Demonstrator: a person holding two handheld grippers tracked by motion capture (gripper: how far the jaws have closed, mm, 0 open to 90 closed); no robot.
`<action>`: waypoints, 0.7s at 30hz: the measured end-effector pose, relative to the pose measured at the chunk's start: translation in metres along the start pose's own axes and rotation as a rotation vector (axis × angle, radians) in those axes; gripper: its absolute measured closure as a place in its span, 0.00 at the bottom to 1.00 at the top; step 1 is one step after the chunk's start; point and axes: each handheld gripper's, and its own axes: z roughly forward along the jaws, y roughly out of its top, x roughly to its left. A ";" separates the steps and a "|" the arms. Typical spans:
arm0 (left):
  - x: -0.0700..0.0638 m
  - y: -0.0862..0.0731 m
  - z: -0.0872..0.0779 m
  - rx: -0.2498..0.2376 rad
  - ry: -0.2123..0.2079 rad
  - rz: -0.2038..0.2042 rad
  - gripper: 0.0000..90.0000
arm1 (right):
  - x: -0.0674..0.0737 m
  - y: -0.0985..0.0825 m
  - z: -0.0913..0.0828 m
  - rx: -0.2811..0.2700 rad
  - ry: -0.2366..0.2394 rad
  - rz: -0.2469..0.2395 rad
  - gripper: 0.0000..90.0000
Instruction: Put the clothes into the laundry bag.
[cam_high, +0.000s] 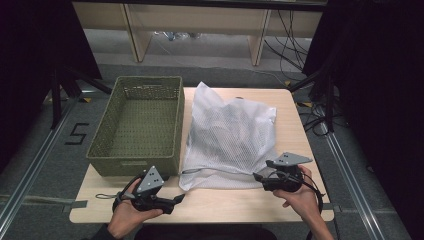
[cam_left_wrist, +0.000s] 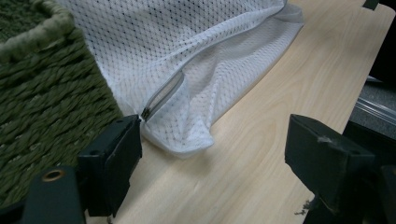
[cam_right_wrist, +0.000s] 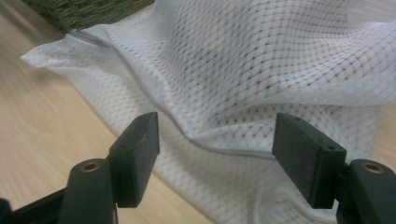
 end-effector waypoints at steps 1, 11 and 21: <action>0.001 -0.001 -0.003 0.007 0.004 0.009 0.20 | 0.001 -0.001 0.000 -0.009 -0.002 -0.001 0.36; -0.011 -0.007 -0.004 0.001 -0.022 0.017 0.18 | 0.023 -0.017 -0.008 0.019 0.058 0.005 0.19; -0.022 -0.006 -0.004 0.016 -0.027 0.050 0.18 | 0.033 -0.033 -0.023 0.054 0.019 0.012 0.19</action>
